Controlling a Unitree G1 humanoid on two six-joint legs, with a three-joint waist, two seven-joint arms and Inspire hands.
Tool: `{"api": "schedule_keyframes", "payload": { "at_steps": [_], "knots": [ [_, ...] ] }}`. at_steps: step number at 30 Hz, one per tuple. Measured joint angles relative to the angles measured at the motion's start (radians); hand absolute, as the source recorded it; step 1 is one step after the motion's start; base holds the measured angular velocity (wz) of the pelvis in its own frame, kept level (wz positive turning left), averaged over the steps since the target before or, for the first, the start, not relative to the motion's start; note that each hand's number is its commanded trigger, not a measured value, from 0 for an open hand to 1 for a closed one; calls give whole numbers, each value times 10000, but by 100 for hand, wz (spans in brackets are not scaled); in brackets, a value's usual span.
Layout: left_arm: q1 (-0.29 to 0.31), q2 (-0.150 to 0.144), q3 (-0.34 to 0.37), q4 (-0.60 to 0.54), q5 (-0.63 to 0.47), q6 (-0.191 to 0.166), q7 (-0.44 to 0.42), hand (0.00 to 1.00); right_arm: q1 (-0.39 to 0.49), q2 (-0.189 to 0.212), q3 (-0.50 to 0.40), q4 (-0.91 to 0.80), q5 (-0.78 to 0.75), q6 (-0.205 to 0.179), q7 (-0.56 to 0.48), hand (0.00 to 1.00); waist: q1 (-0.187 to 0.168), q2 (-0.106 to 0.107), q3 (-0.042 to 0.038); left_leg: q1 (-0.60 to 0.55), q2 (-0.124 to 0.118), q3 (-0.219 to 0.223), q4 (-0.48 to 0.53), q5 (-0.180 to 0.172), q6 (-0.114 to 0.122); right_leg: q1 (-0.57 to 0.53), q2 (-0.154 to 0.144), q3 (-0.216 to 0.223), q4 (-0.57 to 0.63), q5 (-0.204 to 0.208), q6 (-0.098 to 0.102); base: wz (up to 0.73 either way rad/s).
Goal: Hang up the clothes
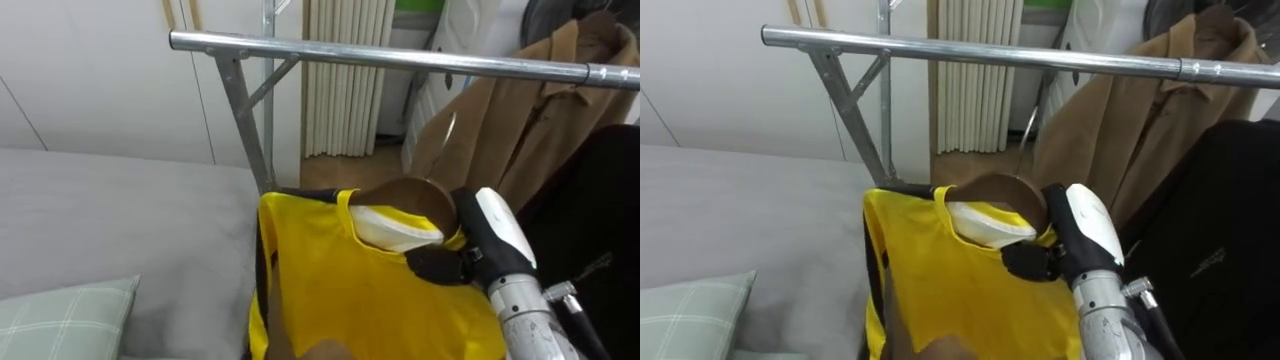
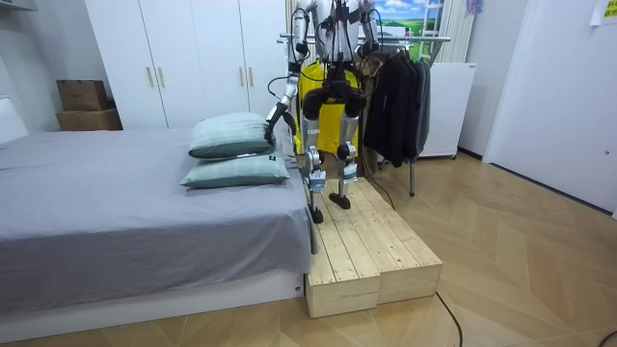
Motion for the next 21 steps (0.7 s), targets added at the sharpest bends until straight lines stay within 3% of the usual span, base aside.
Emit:
{"api": "schedule_keyframes", "payload": {
  "at_steps": [6, 10, 21],
  "knots": [
    [93, 5, -28, 49, -3, -152, -12, 0, -281, -270, 10, -1, 203, 0, 150, 100, 23, -65, 37, 83, -7, 1, -139, 27, -9, 26, 39, 27, 8, -33, -45, -2],
    [105, 113, -16, 39, 100, -252, -66, 0, -366, -462, -17, -1, 1208, 0, 294, 100, 8, -125, 57, 110, -1, -190, -196, 48, -41, 79, 31, -113, 12, -50, -83, 9],
    [102, 264, -3, -31, 205, -272, -294, 0, -1118, -976, -69, 4, 2679, -3, 998, 100, 21, -200, 55, 114, 11, -460, -199, 49, -46, 153, 3, -329, -6, -137, -181, 7]
  ]
}}
